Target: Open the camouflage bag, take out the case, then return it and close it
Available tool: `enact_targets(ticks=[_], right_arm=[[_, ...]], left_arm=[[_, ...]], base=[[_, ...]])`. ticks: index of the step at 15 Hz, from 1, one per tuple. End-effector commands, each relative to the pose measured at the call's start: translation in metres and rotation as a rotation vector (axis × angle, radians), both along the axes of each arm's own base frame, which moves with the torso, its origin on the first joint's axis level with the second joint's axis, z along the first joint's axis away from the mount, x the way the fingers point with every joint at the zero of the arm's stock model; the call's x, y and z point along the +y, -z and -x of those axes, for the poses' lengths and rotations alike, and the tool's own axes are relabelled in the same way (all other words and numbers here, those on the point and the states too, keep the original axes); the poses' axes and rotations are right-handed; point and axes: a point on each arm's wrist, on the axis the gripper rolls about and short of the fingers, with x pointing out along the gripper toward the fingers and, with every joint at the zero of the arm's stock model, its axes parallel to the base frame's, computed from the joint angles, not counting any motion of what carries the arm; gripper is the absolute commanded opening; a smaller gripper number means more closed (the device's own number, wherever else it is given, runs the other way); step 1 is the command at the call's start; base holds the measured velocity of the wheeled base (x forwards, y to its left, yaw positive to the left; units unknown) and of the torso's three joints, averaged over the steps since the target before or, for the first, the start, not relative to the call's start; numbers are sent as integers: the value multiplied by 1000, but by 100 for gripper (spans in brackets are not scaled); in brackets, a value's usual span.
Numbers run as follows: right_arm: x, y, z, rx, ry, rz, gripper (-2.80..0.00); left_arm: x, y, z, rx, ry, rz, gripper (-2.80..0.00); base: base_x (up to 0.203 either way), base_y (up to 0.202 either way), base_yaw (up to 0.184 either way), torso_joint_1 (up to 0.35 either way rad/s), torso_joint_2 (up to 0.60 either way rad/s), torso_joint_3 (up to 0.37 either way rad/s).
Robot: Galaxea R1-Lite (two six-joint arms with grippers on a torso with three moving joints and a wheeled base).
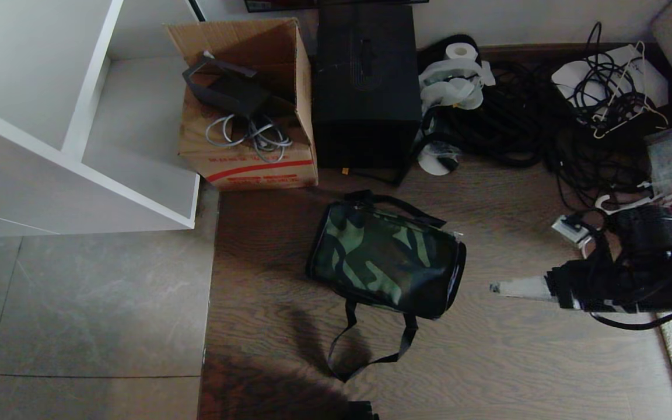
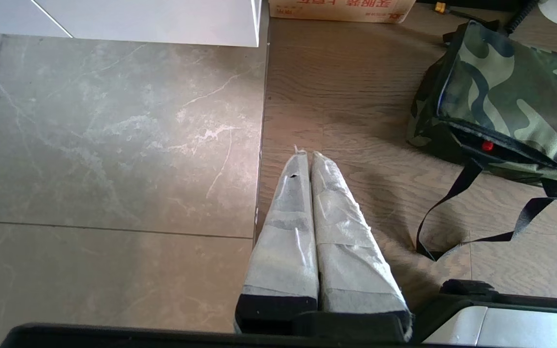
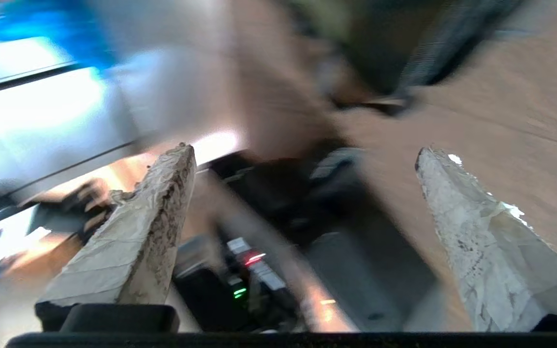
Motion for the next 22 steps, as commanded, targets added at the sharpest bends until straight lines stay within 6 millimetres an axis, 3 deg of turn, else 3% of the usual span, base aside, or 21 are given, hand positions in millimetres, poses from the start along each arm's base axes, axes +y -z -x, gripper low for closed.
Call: enact_targets(ticks=[1,4,8,16,22], right_arm=[[14,12,-29,84,103,47,0],[31,12,-55,148,198,27,0],[63,26,-54,256,209,18,0],[91,65,-73,255,271,117,0],[95,71,-87,235,316,92,0]], left_arm=[[0,3,-1,7,-1,1,-280],[0,3,-1,7,-1,1,-280],[0,3,-1,7,0,1,-280],[0,2,-1,6,1,1,-280],[0,2,-1,6,-1,1,-280]], base=[[0,0,0,0,0,0],[0,0,0,0,0,0],[0,0,0,0,0,0],[0,0,0,0,0,0],[0,0,0,0,0,0]])
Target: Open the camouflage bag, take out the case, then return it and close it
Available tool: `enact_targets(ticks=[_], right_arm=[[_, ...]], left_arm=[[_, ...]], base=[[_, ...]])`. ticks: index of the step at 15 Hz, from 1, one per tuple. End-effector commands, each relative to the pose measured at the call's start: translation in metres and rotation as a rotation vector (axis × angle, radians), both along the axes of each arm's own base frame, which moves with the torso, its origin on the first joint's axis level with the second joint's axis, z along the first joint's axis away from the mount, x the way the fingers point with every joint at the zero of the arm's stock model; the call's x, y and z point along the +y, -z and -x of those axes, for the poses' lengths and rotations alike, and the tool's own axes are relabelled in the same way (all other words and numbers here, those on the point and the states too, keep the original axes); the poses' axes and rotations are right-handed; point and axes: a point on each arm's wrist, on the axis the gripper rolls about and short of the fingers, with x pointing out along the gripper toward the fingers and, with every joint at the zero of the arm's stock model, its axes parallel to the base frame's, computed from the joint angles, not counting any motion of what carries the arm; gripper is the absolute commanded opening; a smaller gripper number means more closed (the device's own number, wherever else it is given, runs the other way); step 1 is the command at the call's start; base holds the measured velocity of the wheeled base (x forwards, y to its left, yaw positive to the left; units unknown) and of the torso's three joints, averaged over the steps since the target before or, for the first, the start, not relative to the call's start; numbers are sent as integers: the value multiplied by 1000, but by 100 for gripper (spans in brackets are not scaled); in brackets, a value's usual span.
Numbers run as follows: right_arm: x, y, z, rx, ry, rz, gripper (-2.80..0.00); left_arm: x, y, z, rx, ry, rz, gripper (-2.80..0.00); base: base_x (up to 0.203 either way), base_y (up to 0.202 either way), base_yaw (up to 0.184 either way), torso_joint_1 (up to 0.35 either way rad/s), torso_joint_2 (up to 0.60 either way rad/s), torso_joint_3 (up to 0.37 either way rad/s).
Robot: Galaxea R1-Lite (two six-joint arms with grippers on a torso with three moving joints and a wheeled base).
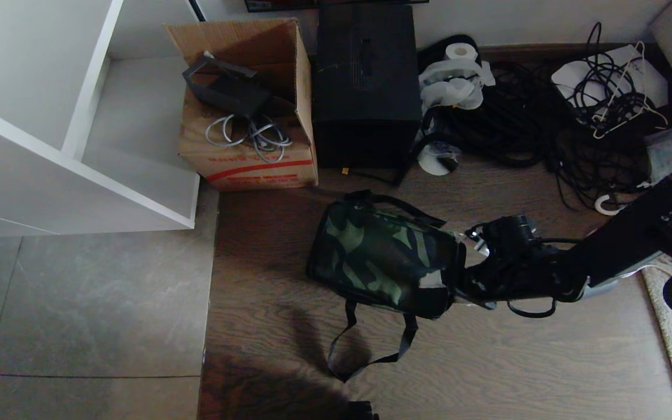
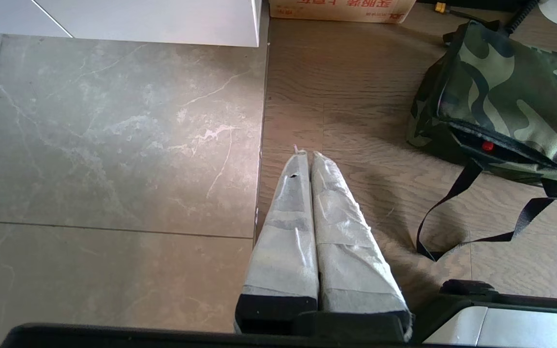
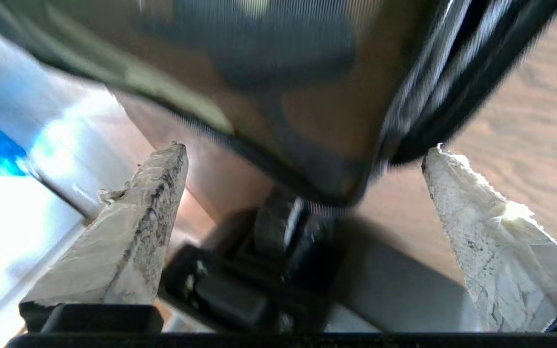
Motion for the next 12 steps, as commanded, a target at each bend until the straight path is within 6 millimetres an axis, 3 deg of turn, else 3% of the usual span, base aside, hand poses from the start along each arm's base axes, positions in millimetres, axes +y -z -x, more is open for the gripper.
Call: enact_targets(ticks=[1,5,6,12], right_arm=[[5,7,-5,-3,14,-26,0],[9,9,-8,-12,25,-49,0],[9,9,-7,-14,24,-51,-280],[7,6,-5,-55,-19,-11,-280]], left_arm=[[0,3,-1,8,-1,1,-280],[0,3,-1,8,1,1,-280],[0,3,-1,7,-1,1,-280],[0,2,-1,6,-1,1,-280]], base=[[0,0,0,0,0,0],[0,0,0,0,0,0],[0,0,0,0,0,0],[0,0,0,0,0,0]])
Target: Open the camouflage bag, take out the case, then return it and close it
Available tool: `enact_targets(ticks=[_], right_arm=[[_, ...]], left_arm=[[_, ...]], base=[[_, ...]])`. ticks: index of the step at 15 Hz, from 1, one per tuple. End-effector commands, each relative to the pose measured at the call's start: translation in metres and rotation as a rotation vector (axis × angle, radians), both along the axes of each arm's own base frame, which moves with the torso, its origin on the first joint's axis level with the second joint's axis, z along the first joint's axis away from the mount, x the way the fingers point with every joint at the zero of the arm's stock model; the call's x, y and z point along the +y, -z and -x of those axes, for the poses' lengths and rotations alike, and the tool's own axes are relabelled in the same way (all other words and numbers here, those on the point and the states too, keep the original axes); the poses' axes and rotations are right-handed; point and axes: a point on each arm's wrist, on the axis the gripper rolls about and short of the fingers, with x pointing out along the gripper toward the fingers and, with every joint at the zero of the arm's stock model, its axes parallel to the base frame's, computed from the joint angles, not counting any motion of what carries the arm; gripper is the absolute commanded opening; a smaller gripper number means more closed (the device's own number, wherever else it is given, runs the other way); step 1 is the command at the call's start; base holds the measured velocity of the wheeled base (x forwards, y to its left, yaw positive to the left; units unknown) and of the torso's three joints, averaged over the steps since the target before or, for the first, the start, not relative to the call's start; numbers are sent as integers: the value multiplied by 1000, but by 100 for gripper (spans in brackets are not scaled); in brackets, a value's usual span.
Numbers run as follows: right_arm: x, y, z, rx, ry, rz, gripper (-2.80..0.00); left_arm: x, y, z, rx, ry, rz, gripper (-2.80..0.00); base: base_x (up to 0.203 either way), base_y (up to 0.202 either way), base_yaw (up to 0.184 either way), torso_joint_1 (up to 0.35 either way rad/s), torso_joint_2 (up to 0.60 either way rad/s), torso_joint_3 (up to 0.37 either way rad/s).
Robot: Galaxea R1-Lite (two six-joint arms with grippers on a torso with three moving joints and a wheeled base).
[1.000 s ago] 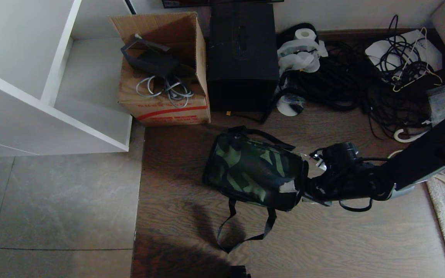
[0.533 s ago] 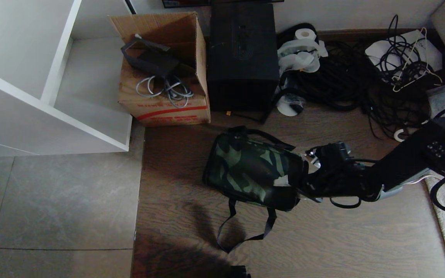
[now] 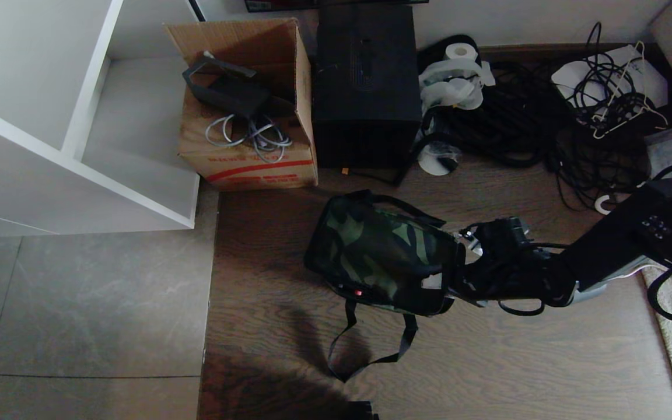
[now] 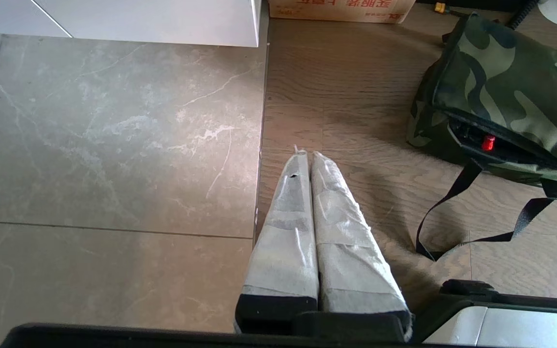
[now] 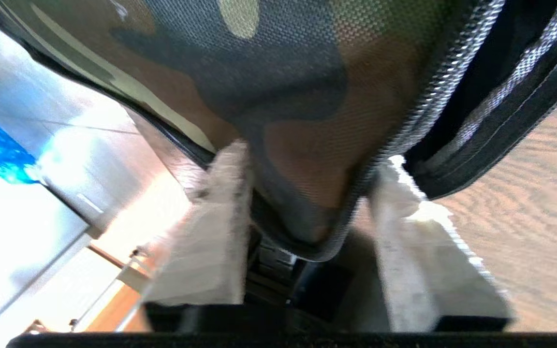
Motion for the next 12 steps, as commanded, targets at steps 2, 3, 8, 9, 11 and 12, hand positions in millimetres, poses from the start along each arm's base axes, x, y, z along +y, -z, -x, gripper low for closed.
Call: enact_targets(ticks=[2,3,8,9,11,12], right_arm=[[-10,-5,-1,-33,-5,20,-280],[-14,-7,0,-34,2,17,-280],[-33,3,7,-24,-26,90,-280],[-34,7,9,-18,-37,105,-280],[-35,16,13,10,-47,117,-280],[-35,22,14,30,-50,122,-280]], left_arm=[[0,2,-1,7,0,1,-280],[0,2,-1,7,-1,1,-280],[0,2,-1,6,-1,1,-280],[0,3,-1,7,-1,1,-280],[0,3,-1,8,-1,1,-280],[0,3,-1,8,-1,1,-280]], base=[[0,0,0,0,0,0],[0,0,0,0,0,0],[0,0,0,0,0,0],[0,0,0,0,0,0],[0,0,0,0,0,0],[0,0,0,0,0,0]])
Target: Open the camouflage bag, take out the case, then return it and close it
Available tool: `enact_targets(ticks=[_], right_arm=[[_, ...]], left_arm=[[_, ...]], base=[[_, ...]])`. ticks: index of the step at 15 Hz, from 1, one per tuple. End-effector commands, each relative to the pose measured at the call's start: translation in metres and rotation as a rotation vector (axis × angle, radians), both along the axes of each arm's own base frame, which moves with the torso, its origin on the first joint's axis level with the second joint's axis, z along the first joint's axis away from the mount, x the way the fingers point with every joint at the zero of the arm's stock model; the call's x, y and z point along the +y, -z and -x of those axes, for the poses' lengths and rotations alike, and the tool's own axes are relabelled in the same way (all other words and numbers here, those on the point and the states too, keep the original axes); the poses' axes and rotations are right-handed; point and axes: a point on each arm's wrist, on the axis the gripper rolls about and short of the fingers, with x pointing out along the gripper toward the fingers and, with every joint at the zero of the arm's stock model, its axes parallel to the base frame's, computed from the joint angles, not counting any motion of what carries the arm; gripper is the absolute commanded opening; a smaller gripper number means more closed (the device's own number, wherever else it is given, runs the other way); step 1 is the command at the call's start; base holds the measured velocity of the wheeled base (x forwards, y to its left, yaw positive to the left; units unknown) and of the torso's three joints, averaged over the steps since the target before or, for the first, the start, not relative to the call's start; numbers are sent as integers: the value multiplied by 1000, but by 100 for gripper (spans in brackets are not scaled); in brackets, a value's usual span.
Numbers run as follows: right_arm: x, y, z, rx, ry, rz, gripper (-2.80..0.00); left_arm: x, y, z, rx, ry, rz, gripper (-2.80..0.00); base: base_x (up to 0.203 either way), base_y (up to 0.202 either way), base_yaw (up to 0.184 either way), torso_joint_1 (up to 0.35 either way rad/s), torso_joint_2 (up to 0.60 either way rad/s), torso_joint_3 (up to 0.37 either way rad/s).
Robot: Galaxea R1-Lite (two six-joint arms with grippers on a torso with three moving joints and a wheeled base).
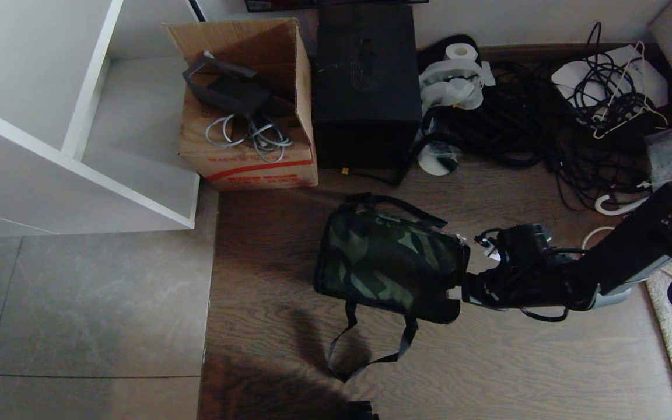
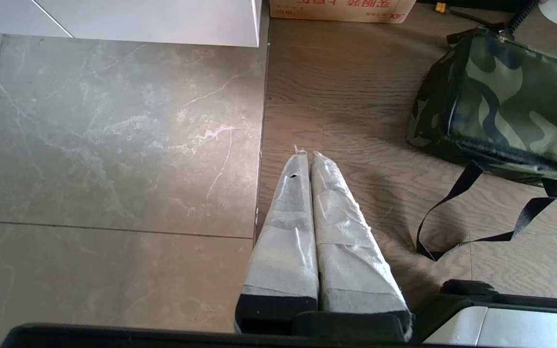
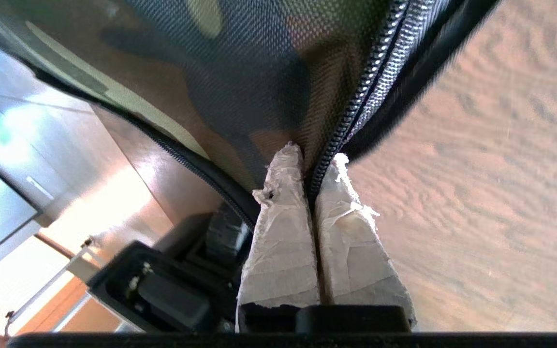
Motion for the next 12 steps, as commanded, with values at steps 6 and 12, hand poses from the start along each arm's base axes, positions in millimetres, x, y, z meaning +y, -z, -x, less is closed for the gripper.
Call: enact_targets(ticks=[6,12], right_arm=[[1,12,-5,-12,-22,23,0],[0,9,1,-31,-41,33,0]], left_arm=[[0,2,-1,6,-1,1,-280],[0,3,-1,7,1,1,-280]], base=[[0,0,0,0,0,0],[0,0,0,0,0,0]])
